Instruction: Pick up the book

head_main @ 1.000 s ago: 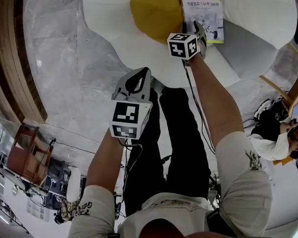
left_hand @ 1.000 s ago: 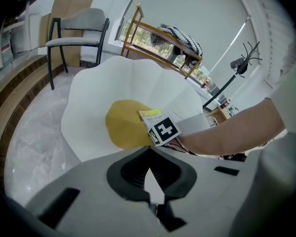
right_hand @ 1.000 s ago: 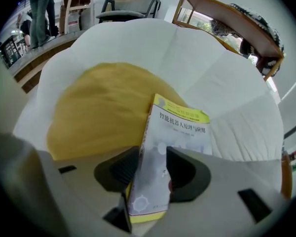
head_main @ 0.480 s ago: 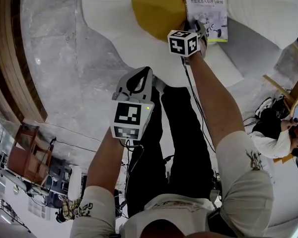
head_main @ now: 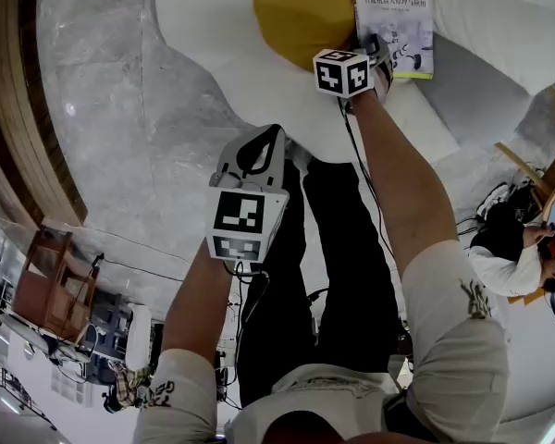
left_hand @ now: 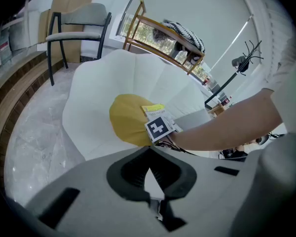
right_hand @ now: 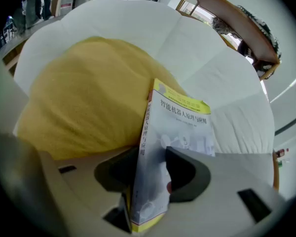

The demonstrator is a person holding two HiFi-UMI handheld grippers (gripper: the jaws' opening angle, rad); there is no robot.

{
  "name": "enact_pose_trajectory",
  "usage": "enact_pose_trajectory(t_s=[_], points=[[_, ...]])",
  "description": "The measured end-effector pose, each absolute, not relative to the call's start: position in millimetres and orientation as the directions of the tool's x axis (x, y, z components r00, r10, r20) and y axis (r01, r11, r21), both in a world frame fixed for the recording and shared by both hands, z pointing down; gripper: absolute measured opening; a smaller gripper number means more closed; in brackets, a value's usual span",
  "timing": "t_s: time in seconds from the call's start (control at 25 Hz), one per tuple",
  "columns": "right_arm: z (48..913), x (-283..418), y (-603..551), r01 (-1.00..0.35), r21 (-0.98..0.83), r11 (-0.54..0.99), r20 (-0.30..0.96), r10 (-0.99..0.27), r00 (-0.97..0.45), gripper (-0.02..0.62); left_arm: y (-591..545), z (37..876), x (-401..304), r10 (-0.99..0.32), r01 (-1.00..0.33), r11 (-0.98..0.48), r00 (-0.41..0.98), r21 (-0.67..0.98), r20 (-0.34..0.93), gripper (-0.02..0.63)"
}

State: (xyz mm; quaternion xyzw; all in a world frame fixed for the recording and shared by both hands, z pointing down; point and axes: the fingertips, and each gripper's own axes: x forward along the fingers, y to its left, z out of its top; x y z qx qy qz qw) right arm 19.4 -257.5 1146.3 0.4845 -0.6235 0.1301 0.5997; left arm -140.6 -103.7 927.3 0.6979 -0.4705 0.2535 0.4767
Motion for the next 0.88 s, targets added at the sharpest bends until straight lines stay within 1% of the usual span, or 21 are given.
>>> enact_pose_trajectory(t_s=[0.28,0.4,0.64,0.88], points=[[1148,20,-258,-0.762,0.397,0.511,0.889,-0.419,0.183,0.167,-100,928,-140,-0.417,-0.892,-0.098,0.439,0.441,0.796,0.012],[1143,20,-258,-0.763,0.39,0.515,0.891,-0.421,0.171,0.129,-99,926,-134,-0.419,-0.889,-0.106,0.446,0.446,0.791,0.012],[1132,24,-257,-0.819,0.232,0.524,0.928,-0.372,0.025,0.113,-98,919,-123,-0.415,-0.886,-0.133,0.456,0.444,0.787,0.012],[1114,33,-256,-0.863,0.07,0.5,0.941,-0.321,-0.109,0.099,-108,901,-111,-0.427,-0.891,-0.142,0.449,0.432,0.785,0.012]])
